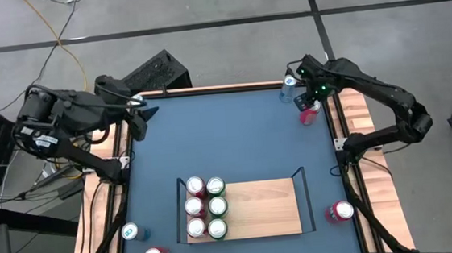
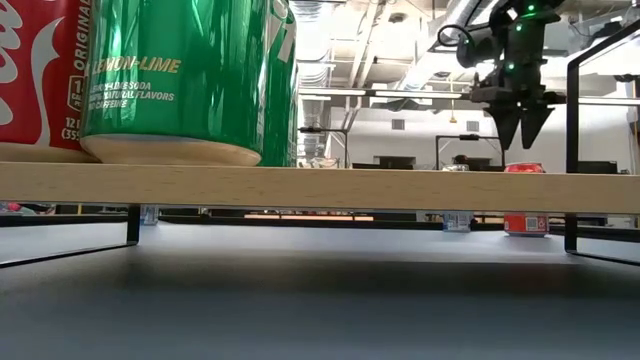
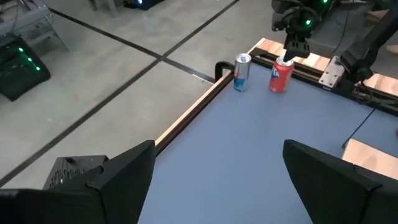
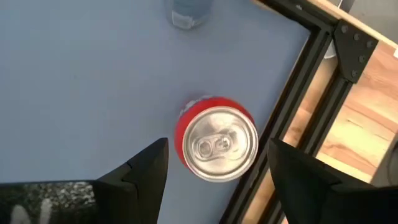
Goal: Place canned beverage on shelf
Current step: Put the top right orange soda can on the shelf aligned with the other left green soda can
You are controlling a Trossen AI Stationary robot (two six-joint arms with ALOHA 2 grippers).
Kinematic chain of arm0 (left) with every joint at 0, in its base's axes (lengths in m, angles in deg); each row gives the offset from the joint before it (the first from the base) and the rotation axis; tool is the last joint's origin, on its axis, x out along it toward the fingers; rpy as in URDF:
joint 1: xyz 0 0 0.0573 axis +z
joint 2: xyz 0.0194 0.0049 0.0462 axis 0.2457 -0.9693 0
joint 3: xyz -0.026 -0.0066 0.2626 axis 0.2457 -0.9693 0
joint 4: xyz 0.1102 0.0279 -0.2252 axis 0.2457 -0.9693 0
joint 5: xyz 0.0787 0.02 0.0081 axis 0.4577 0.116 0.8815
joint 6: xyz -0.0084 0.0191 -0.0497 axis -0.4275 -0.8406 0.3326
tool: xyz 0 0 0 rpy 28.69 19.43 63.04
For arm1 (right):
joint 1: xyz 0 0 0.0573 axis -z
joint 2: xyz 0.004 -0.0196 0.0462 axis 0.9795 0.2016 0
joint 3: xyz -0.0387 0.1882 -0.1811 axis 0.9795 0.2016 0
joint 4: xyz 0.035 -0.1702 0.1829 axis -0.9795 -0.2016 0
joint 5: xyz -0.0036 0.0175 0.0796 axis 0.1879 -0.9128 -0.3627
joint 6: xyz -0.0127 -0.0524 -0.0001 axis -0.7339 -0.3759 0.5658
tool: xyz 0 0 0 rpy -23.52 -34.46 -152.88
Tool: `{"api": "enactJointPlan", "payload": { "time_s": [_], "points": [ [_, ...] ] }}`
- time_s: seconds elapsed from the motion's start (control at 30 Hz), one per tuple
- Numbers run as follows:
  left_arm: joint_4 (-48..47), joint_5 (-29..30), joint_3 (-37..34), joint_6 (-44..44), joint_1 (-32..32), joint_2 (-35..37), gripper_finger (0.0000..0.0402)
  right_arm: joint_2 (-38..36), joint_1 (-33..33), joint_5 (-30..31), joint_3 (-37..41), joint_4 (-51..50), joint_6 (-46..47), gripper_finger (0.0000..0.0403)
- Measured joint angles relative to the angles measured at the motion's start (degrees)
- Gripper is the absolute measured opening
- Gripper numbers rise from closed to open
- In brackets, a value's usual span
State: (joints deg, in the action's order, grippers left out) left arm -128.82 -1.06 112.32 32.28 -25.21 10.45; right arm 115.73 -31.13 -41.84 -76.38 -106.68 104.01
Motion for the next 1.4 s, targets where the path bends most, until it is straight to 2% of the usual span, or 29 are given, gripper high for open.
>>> {"api": "enactJointPlan", "payload": {
  "time_s": [0.4,0.6,0.83,1.07,1.17,1.4],
  "points": [
    [-0.19,-0.87,0.00,-1.31,1.31,-1.41,0.0339,0.00,2.52,-1.52,0.00,-0.81,2.37,0.0268],
    [-0.21,-1.48,0.00,-1.31,1.33,-1.44,0.0339,0.00,2.63,-1.89,0.00,-0.67,5.30,0.0315],
    [-0.23,-1.50,0.00,-1.33,1.33,-1.44,0.0339,0.00,2.52,-2.03,0.00,-0.22,16.67,0.0363],
    [-0.23,-1.50,0.00,-2.54,1.33,-1.44,0.0339,0.00,1.21,1.13,0.00,-0.43,31.88,0.0358],
    [-0.23,-1.50,0.00,-2.75,1.33,-1.44,0.0339,0.00,0.54,2.79,0.50,-0.26,34.84,0.0352],
    [-0.21,-1.50,0.00,-3.04,1.33,-1.44,0.0339,0.04,0.35,2.00,5.53,2.72,38.69,0.0345]
  ]
}}
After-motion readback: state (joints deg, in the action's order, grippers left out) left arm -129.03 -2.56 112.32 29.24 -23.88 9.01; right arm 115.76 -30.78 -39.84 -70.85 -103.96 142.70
